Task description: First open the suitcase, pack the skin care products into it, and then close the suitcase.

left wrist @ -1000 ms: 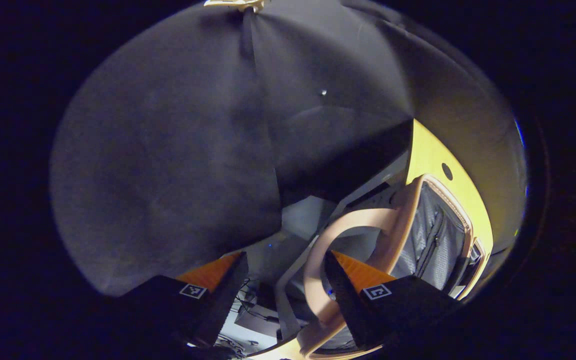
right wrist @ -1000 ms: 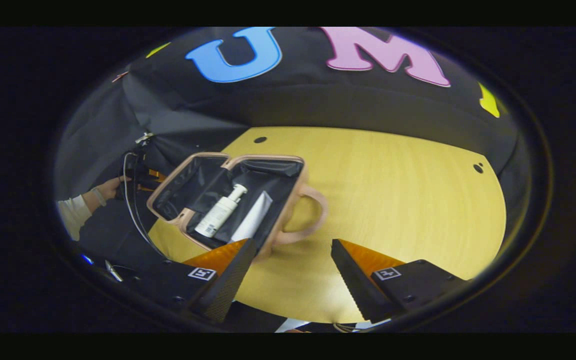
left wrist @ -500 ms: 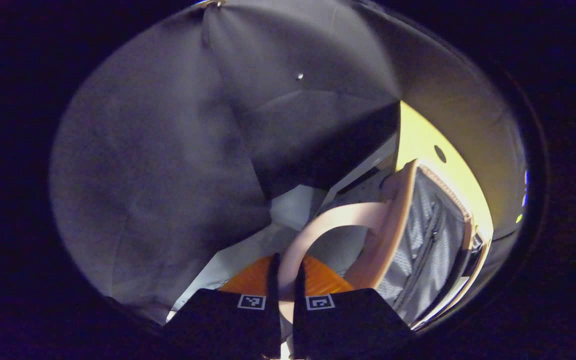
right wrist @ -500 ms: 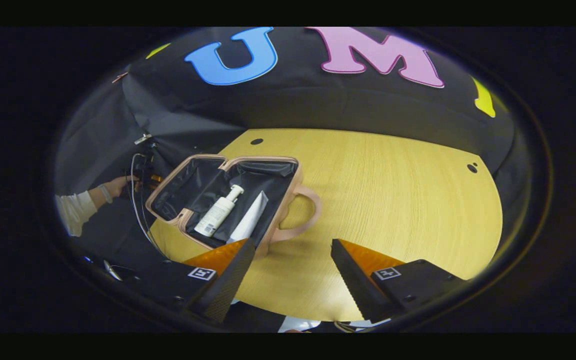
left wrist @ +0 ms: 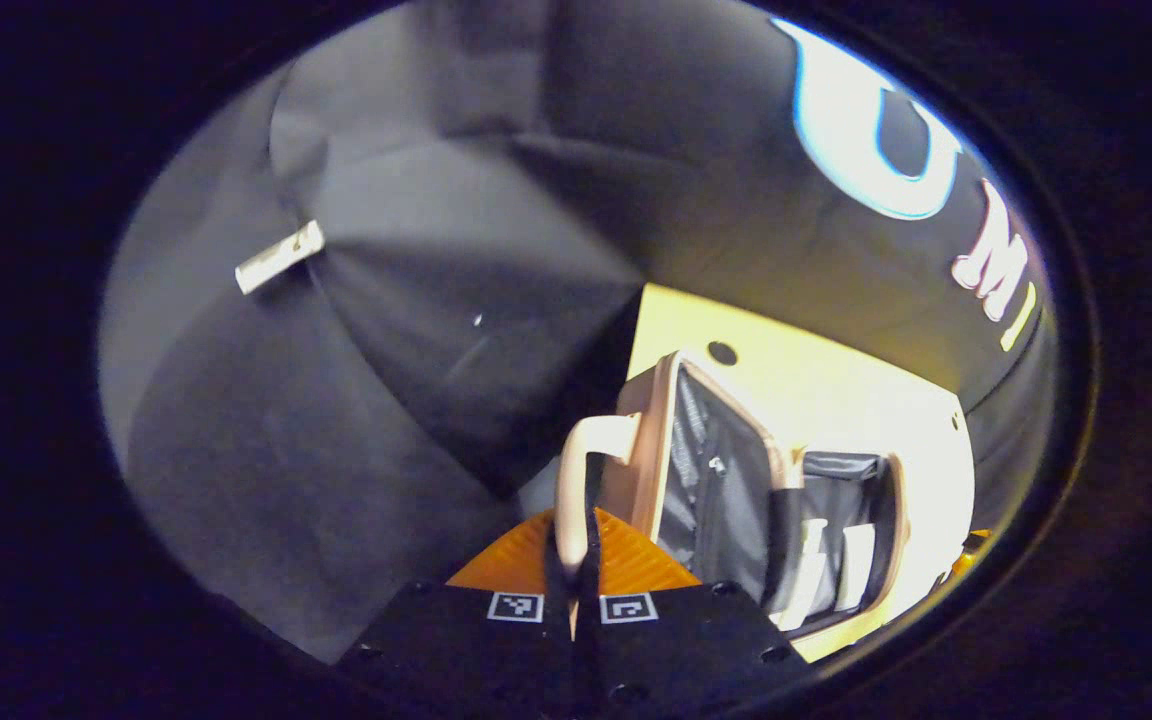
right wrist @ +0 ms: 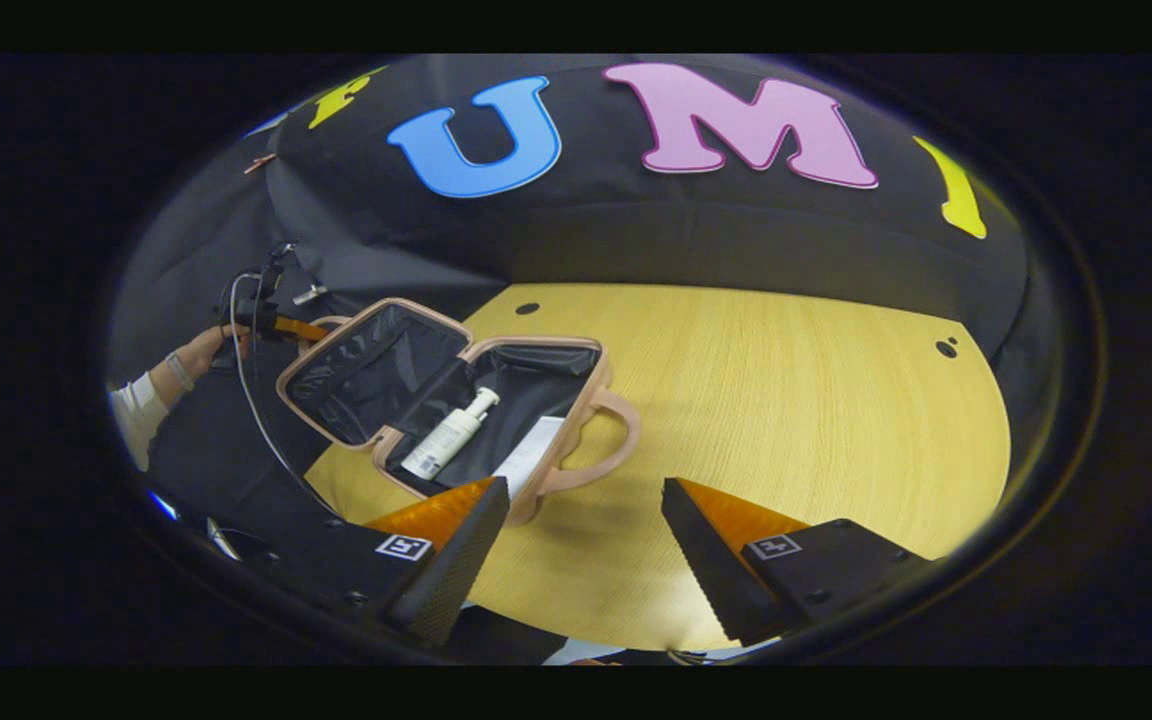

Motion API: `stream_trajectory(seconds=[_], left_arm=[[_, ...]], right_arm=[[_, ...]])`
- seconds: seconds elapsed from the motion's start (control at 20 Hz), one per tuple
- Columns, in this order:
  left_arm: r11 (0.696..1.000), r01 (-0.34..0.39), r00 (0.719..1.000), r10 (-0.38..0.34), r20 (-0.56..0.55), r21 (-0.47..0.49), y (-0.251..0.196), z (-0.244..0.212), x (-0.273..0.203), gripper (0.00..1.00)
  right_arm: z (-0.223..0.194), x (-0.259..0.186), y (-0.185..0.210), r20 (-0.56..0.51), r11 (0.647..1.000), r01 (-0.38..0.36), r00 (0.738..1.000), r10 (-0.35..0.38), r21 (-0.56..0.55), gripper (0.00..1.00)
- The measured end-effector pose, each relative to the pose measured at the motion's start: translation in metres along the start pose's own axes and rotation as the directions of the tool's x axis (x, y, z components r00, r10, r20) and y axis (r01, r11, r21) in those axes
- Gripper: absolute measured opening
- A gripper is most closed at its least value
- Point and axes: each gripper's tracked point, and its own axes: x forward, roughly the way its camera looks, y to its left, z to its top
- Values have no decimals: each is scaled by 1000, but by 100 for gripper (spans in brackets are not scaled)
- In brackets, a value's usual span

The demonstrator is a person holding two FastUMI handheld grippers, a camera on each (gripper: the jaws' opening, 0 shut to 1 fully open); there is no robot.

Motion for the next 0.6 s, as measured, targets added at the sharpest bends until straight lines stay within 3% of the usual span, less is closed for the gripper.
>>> stream_trajectory(seconds=[0.35,0.6], left_arm=[[974,161,979,-178,101,156,-170,39,-82,3],[900,415,902,-426,74,130,-311,19,-93,6]], right_arm=[[11,-47,-52,102,1000,3,995,-4,7,98],[1,-95,-107,129,998,56,990,-58,21,98]])
